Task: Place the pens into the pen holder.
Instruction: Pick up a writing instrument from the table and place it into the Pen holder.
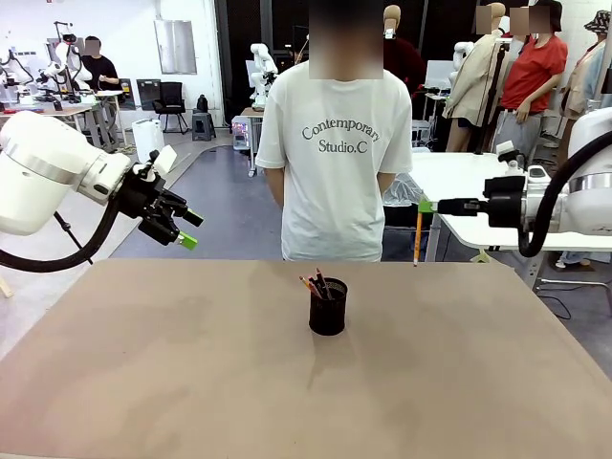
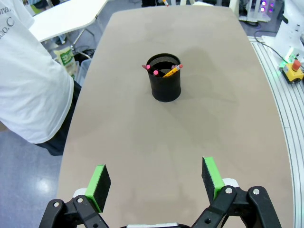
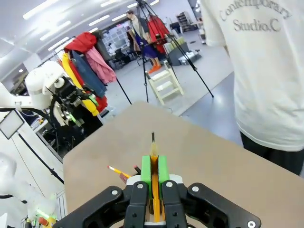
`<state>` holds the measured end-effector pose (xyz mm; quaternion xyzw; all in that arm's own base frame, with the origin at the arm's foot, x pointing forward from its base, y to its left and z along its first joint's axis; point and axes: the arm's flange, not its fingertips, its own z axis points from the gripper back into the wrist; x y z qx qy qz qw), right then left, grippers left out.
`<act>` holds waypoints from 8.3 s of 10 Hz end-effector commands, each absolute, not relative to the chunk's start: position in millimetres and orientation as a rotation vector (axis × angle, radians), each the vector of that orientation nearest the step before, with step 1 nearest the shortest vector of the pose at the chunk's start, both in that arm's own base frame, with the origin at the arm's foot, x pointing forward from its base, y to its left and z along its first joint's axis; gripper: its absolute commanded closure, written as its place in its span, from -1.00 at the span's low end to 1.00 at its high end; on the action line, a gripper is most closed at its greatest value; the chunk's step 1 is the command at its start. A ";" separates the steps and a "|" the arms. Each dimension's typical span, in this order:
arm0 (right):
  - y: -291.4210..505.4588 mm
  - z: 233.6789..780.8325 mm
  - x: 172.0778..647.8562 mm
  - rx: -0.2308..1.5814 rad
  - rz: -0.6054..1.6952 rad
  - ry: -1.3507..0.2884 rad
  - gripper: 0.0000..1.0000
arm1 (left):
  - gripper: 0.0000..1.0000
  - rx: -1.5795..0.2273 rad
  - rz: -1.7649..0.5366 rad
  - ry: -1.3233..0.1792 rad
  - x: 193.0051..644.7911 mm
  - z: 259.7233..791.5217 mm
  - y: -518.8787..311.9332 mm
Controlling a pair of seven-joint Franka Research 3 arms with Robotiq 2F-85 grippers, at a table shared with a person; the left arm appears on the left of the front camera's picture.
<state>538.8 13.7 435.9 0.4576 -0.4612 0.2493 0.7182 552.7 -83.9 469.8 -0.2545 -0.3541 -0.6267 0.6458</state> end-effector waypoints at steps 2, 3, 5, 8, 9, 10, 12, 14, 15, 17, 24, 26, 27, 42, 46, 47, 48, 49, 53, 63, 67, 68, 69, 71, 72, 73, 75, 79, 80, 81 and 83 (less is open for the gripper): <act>63.6 456.9 530.1 1.109 0.634 -1.149 1.00 | -1.00 -0.589 -1.426 -0.805 551.2 471.5 -82.3; 76.1 462.2 523.3 1.115 0.673 -1.186 1.00 | -1.00 -0.589 -1.426 -0.805 551.2 471.5 -82.3; 116.1 460.6 506.8 1.085 0.763 -1.170 1.00 | -1.00 -0.589 -1.426 -0.805 551.2 471.5 -82.3; 166.3 446.9 495.2 0.924 0.701 -1.235 1.00 | -1.00 -0.589 -1.426 -0.805 551.2 471.5 -82.3; 179.5 438.2 498.6 0.877 0.696 -1.249 1.00 | -1.00 -0.589 -1.426 -0.805 551.2 471.5 -82.3; 188.5 430.4 505.4 0.861 0.701 -1.235 1.00 | -1.00 -0.589 -1.426 -0.805 551.2 471.5 -82.3; 207.8 420.0 509.6 0.821 0.740 -1.240 1.00 | -1.00 -0.589 -1.426 -0.805 551.2 471.5 -82.3; 210.4 411.7 510.5 0.806 0.736 -1.184 1.00 | -1.00 -0.589 -1.426 -0.805 551.2 471.5 -82.3; 201.5 416.9 503.2 0.848 0.752 -1.186 1.00 | -1.00 -0.589 -1.426 -0.805 551.2 471.5 -82.3; 201.5 416.9 503.2 0.848 0.752 -1.186 1.00 | -1.00 -0.589 -1.426 -0.805 551.2 471.5 -82.3; 189.4 383.0 534.4 0.947 0.945 -1.278 1.00 | -1.00 -0.589 -1.426 -0.805 551.2 471.5 -82.3; 193.1 375.5 536.7 0.907 0.970 -1.308 1.00 | -1.00 -0.589 -1.426 -0.805 551.2 471.5 -82.3; 195.2 370.2 539.1 0.889 0.967 -1.293 1.00 | -1.00 -0.589 -1.426 -0.805 551.2 471.5 -82.3; 176.3 351.4 536.8 0.833 0.981 -1.188 -1.00 | -1.00 -0.589 -1.426 -0.805 551.2 471.5 -82.3; 176.9 348.1 540.3 0.845 0.966 -1.208 -1.00 | -1.00 -0.589 -1.426 -0.805 551.2 471.5 -82.3; 176.9 348.1 540.3 0.845 0.966 -1.208 -1.00 | -1.00 -0.589 -1.426 -0.805 551.2 471.5 -82.3; 176.9 348.1 540.3 0.845 0.966 -1.208 -1.00 | -1.00 -0.589 -1.426 -0.805 551.2 471.5 -82.3; 176.9 348.1 540.3 0.845 0.966 -1.208 -1.00 | -1.00 -0.589 -1.426 -0.805 551.2 471.5 -82.3; 145.5 363.9 537.7 0.710 1.116 -1.096 -1.00 | -1.00 -0.589 -1.426 -0.805 551.2 471.5 -82.3; -10.8 434.2 563.2 0.619 1.377 -0.782 -1.00 | -1.00 -0.589 -1.426 -0.805 551.2 471.5 -82.3; -46.8 459.3 564.8 0.784 1.310 -0.745 -1.00 | -1.00 -0.589 -1.426 -0.805 551.2 471.5 -82.3; -51.1 460.4 565.3 0.792 1.302 -0.741 -1.00 | -1.00 -0.589 -1.426 -0.805 551.2 471.5 -82.3; -50.5 463.2 565.3 0.783 1.304 -0.738 -1.00 | -1.00 -0.589 -1.426 -0.805 551.2 471.5 -82.3; -47.3 461.2 567.8 0.794 1.311 -0.741 -1.00 | -1.00 -0.589 -1.426 -0.805 551.2 471.5 -82.3; -51.4 457.6 560.4 0.779 1.318 -0.765 -1.00 | -1.00 -0.589 -1.426 -0.805 551.2 471.5 -82.3; -51.4 457.6 560.4 0.779 1.318 -0.765 -1.00 | -1.00 -0.589 -1.426 -0.805 551.2 471.5 -82.3; -51.4 457.6 560.4 0.779 1.318 -0.765 -1.00 | -1.00 -0.589 -1.426 -0.805 551.2 471.5 -82.3; -51.4 457.6 560.4 0.779 1.318 -0.765 -1.00 | -1.00 -0.589 -1.426 -0.805 551.2 471.5 -82.3; -51.4 457.6 560.4 0.779 1.318 -0.765 -1.00 | -1.00 -0.589 -1.426 -0.805 551.2 471.5 -82.3; -51.4 457.6 560.4 0.779 1.318 -0.765 -1.00 | -1.00 -0.589 -1.426 -0.805 551.2 471.5 -82.3; -51.4 457.6 560.4 0.779 1.318 -0.765 -1.00 | -1.00 -0.589 -1.426 -0.805 551.2 471.5 -82.3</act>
